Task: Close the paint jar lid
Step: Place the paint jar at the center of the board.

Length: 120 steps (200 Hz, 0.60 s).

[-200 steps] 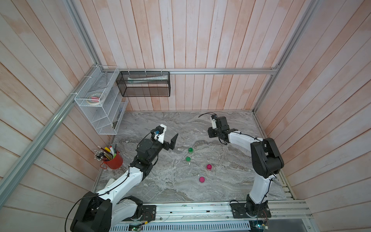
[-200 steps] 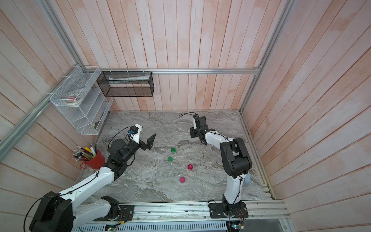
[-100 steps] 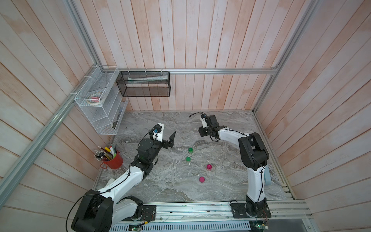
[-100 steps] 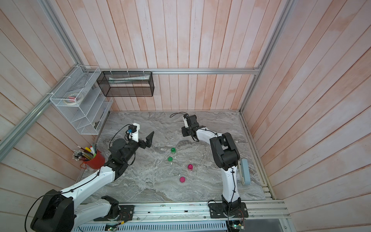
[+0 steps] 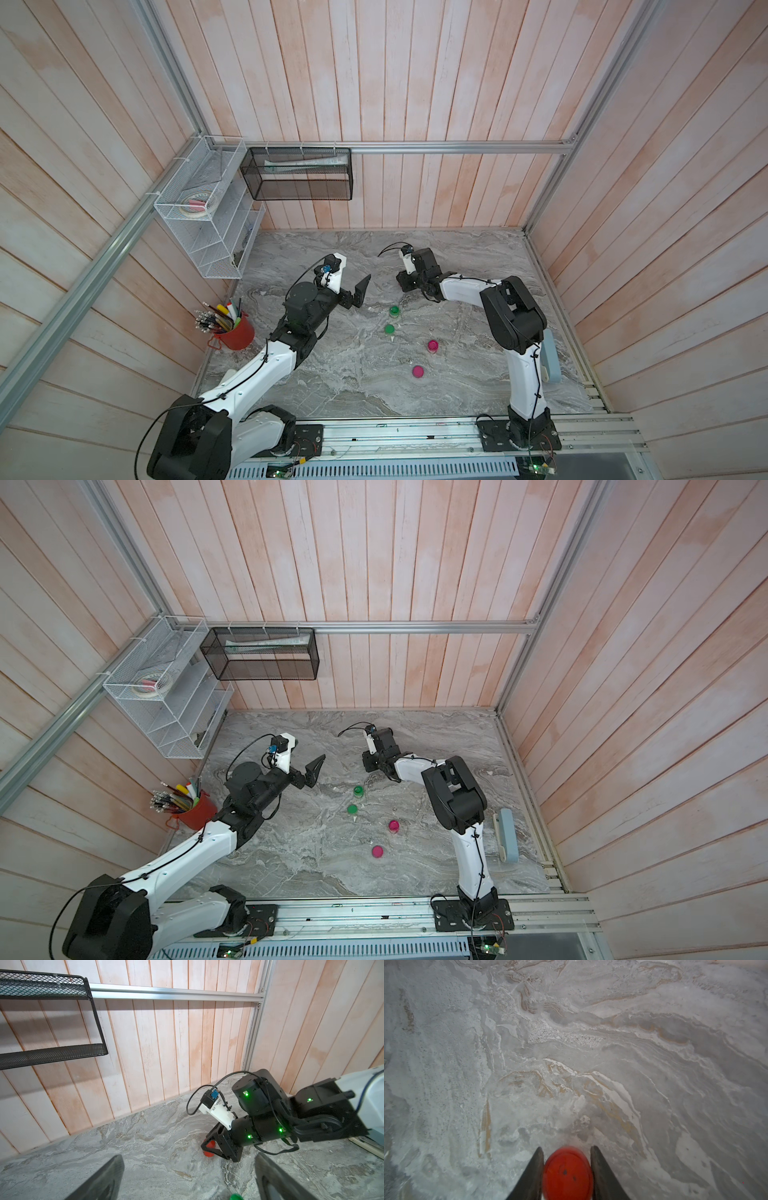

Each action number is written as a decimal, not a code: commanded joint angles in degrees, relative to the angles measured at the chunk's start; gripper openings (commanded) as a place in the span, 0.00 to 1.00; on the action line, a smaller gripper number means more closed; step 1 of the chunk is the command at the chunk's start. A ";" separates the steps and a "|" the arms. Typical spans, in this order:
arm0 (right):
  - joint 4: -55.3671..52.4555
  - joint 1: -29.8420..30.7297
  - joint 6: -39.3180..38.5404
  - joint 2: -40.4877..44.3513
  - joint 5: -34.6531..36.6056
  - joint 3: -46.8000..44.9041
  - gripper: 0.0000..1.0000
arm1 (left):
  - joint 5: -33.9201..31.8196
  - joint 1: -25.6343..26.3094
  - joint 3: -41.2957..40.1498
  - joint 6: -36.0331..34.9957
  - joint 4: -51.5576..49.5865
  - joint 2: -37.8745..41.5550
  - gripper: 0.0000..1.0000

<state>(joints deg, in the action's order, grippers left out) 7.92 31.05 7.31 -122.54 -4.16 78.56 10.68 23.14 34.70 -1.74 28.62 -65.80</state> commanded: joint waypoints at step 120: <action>4.71 0.96 -1.49 3.58 1.49 -3.04 0.56 | -3.65 -0.20 3.67 2.04 -5.97 0.85 1.00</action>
<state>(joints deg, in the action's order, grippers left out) 11.22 31.75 6.61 -122.15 -2.85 76.20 10.74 23.16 37.19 -2.68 23.11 -64.49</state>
